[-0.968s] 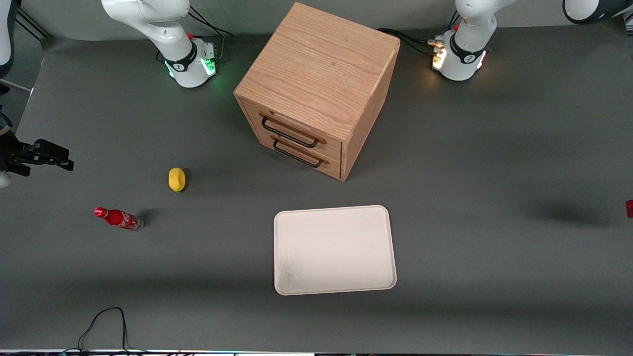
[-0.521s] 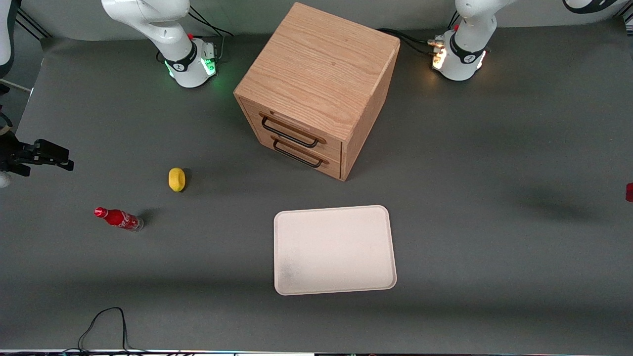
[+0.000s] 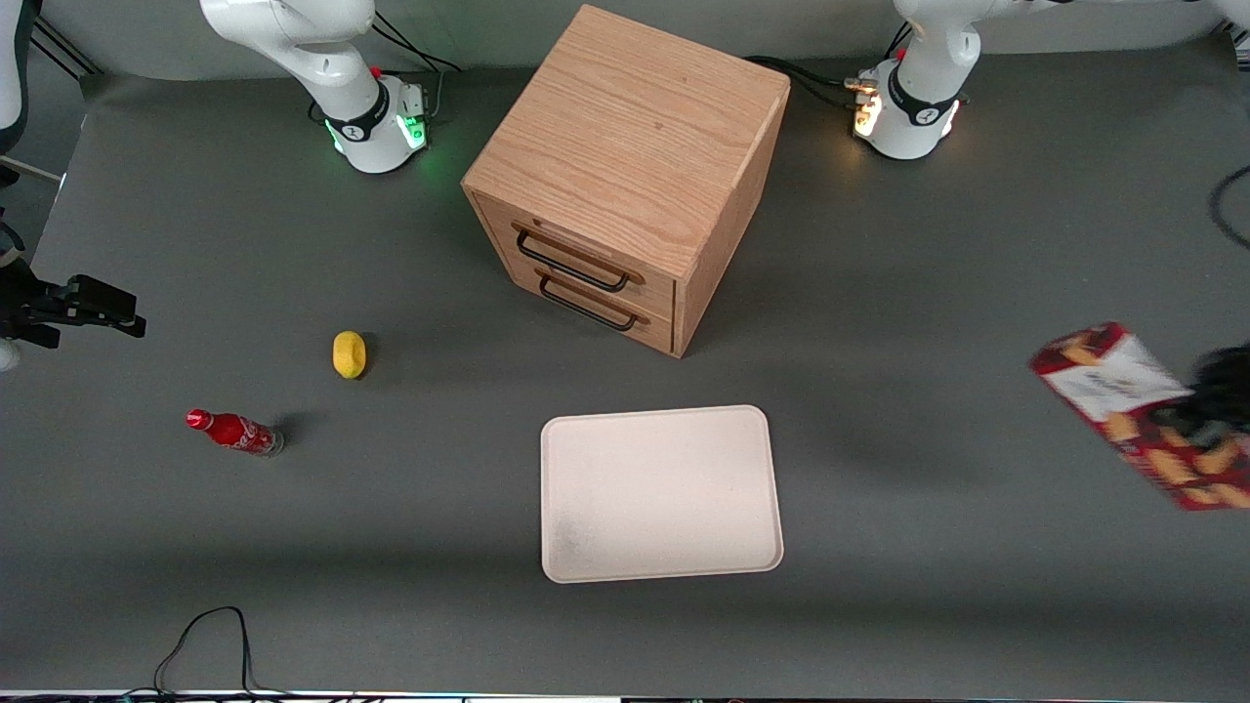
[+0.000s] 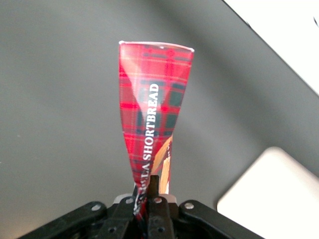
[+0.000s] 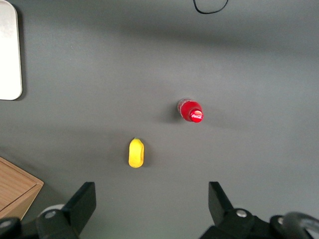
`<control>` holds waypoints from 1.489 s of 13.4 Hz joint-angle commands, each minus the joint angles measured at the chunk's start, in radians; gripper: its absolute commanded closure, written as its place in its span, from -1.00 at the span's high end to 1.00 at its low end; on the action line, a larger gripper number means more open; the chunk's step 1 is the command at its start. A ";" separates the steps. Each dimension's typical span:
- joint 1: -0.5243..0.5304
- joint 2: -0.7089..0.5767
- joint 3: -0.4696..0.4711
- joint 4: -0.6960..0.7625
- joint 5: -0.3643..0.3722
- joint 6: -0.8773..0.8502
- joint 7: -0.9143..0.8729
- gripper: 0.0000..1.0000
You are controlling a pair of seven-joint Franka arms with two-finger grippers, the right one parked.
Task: Place red cookie box on tray
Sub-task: 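Lift the cookie box upright with the left gripper, then carry the upright cookie box over the cream tray's edge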
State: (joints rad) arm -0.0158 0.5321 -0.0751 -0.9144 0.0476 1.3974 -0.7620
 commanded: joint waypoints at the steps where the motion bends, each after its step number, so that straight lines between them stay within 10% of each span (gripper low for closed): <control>1: -0.139 -0.027 0.021 -0.037 0.014 -0.041 0.033 -1.00; 6: -0.309 -0.004 -0.003 -0.034 -0.009 0.000 0.033 -1.00; 20: -0.329 0.203 -0.123 -0.160 0.033 0.420 0.161 -1.00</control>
State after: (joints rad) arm -0.3497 0.7149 -0.2010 -0.9947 0.0564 1.7109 -0.6284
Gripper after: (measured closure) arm 0.960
